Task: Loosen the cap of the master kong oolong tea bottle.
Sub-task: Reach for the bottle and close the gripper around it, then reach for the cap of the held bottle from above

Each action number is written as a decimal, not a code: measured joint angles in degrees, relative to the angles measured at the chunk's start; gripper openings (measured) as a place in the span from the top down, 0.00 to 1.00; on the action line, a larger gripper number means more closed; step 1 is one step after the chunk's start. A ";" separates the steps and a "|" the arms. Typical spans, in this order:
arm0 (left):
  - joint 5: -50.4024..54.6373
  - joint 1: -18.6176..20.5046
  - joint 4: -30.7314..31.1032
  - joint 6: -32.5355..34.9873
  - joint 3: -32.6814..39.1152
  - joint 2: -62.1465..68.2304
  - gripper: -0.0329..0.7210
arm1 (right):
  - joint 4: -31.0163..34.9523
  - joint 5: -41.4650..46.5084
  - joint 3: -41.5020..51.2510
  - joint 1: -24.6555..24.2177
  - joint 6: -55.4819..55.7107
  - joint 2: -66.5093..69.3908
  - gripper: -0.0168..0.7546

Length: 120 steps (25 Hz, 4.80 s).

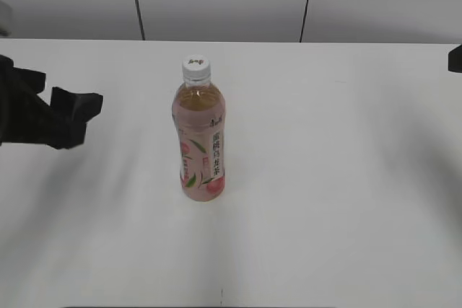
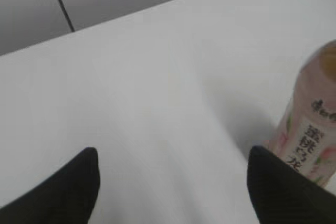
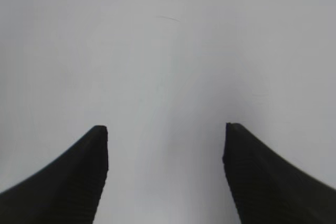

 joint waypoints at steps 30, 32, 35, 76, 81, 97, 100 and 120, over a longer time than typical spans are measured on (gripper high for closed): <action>-62.90 -15.89 24.54 -20.07 9.70 40.29 0.17 | 0.06 0.15 0.00 -0.04 -0.46 0.00 0.31; -62.90 -15.89 24.54 -20.90 8.33 41.25 0.17 | 0.06 0.26 0.00 -0.04 -0.59 0.00 0.31; -63.13 -15.89 24.35 -21.37 5.64 41.38 0.17 | 0.06 0.39 0.00 -0.04 -0.59 0.00 0.31; -53.58 -15.89 28.70 -17.98 -2.99 38.10 0.39 | 19.05 42.58 -37.21 20.23 -6.17 18.31 0.35; -52.04 -15.89 28.70 -17.92 -2.99 37.79 0.39 | 19.51 45.08 -44.25 22.91 -3.20 24.36 0.35; -51.99 -15.89 28.65 -17.81 -2.99 37.68 0.39 | 19.68 45.50 -48.09 23.47 -0.30 29.49 0.36; -51.99 -15.89 28.65 -17.81 -2.99 37.68 0.39 | 19.68 45.50 -48.14 23.53 0.32 29.49 0.36; -51.02 -15.89 28.59 -10.94 -2.99 37.68 0.39 | 18.22 45.55 -48.34 28.96 7.12 33.45 0.42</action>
